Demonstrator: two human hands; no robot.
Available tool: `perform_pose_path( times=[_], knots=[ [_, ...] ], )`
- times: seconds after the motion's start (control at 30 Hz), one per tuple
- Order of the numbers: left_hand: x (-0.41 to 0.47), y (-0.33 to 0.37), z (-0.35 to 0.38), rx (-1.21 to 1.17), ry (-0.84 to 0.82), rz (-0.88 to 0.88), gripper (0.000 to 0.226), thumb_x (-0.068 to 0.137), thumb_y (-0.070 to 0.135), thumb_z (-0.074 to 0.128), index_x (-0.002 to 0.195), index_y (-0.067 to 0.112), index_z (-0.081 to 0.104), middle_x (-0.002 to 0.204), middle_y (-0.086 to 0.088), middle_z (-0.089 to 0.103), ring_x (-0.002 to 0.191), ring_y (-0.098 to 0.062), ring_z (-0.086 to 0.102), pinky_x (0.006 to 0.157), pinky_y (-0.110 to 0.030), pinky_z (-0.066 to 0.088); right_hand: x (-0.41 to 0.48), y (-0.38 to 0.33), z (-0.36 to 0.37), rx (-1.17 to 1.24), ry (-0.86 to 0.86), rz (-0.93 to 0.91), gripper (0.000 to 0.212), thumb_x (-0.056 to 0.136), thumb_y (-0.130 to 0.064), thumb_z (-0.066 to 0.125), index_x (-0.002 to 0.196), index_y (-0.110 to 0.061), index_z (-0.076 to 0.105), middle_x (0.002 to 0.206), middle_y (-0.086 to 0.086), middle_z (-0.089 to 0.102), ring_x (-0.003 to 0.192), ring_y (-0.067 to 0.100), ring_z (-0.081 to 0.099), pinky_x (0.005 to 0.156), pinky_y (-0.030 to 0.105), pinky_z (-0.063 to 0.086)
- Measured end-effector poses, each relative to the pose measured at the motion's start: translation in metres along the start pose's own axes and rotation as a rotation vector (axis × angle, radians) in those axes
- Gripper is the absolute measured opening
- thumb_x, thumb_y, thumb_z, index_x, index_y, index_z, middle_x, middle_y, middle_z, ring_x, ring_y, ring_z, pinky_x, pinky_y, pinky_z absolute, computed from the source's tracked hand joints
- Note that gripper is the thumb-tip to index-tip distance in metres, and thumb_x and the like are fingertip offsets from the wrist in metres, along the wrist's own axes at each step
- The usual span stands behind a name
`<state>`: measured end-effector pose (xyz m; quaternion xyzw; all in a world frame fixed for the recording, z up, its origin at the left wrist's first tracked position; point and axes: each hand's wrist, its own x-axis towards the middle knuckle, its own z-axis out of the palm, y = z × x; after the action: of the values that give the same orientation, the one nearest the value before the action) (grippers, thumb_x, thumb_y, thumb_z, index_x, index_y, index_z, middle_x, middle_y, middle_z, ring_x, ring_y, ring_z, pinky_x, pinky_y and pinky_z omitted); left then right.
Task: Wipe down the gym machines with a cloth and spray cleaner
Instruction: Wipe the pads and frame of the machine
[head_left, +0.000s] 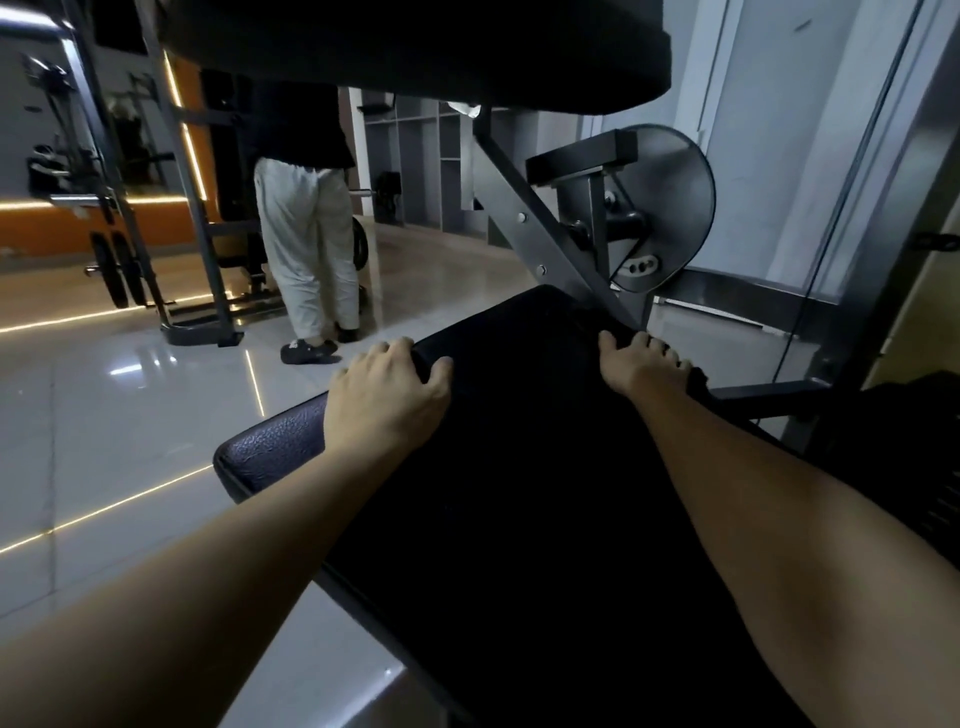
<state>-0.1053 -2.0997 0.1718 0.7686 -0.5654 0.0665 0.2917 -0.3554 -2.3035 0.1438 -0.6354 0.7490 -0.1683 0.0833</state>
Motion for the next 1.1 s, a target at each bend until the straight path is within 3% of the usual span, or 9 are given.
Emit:
perform_pose_path(
  times=[0.1,0.27,0.43,0.53,0.73,0.93,1.1],
  knots=[
    [0.001,0.001,0.001,0.035,-0.032,-0.002,0.056,0.094,0.066,0.036,0.111,0.017,0.057,0.114,-0.009,0.061,0.111,-0.031,0.056,0.096,-0.047,0.04,-0.031,-0.007,0.004,0.0,-0.011,-0.011,0.078,0.101,-0.058,0.017,0.159,-0.006,0.014,0.166,0.014,0.015,0.151,0.036,0.012,0.122,0.052,0.009],
    [-0.002,0.001,-0.003,-0.011,-0.066,-0.008,0.056,0.095,0.066,0.033,0.11,0.018,0.057,0.118,-0.012,0.062,0.112,-0.033,0.055,0.095,-0.047,0.038,-0.14,-0.012,0.009,-0.002,-0.049,-0.286,0.068,0.106,-0.05,0.023,0.158,-0.006,0.02,0.167,0.015,0.013,0.153,0.034,0.009,0.122,0.05,0.01],
    [-0.013,0.007,-0.01,-0.06,-0.05,-0.006,0.057,0.099,0.063,0.034,0.122,0.016,0.057,0.132,-0.015,0.059,0.126,-0.035,0.049,0.103,-0.048,0.035,-0.266,-0.013,0.01,0.002,-0.09,-0.572,0.07,0.103,-0.054,0.023,0.16,-0.013,0.015,0.169,0.009,0.001,0.155,0.025,-0.006,0.125,0.046,-0.003],
    [-0.018,0.005,-0.012,-0.073,-0.046,0.03,0.058,0.101,0.061,0.035,0.131,0.016,0.056,0.138,-0.014,0.056,0.131,-0.034,0.046,0.106,-0.048,0.033,-0.288,0.003,0.007,-0.033,-0.113,-0.659,0.075,0.099,-0.064,0.022,0.16,-0.021,0.013,0.169,0.0,-0.006,0.155,0.023,-0.006,0.125,0.044,-0.003],
    [-0.013,0.0,-0.005,-0.008,-0.019,0.089,0.055,0.099,0.06,0.037,0.123,0.016,0.058,0.127,-0.015,0.06,0.121,-0.035,0.051,0.101,-0.047,0.037,-0.185,0.039,-0.007,0.009,-0.156,-0.436,0.083,0.092,-0.08,0.015,0.16,-0.035,0.001,0.169,-0.01,-0.003,0.155,0.024,0.004,0.121,0.05,0.007],
    [-0.007,-0.001,-0.001,0.026,-0.008,0.069,0.052,0.097,0.062,0.043,0.117,0.018,0.061,0.122,-0.013,0.059,0.116,-0.036,0.053,0.099,-0.047,0.04,-0.082,0.073,-0.012,0.056,-0.088,-0.194,0.083,0.095,-0.075,0.015,0.161,-0.025,0.009,0.169,-0.001,0.004,0.154,0.027,0.011,0.121,0.05,0.008],
    [-0.007,-0.002,0.001,0.024,0.017,0.075,0.054,0.094,0.065,0.044,0.116,0.02,0.062,0.121,-0.01,0.06,0.115,-0.033,0.054,0.097,-0.046,0.039,-0.045,0.088,-0.01,0.067,-0.044,0.174,0.09,0.094,-0.074,0.013,0.157,-0.01,0.022,0.162,0.019,0.025,0.149,0.038,0.022,0.121,0.054,0.013]
  ],
)
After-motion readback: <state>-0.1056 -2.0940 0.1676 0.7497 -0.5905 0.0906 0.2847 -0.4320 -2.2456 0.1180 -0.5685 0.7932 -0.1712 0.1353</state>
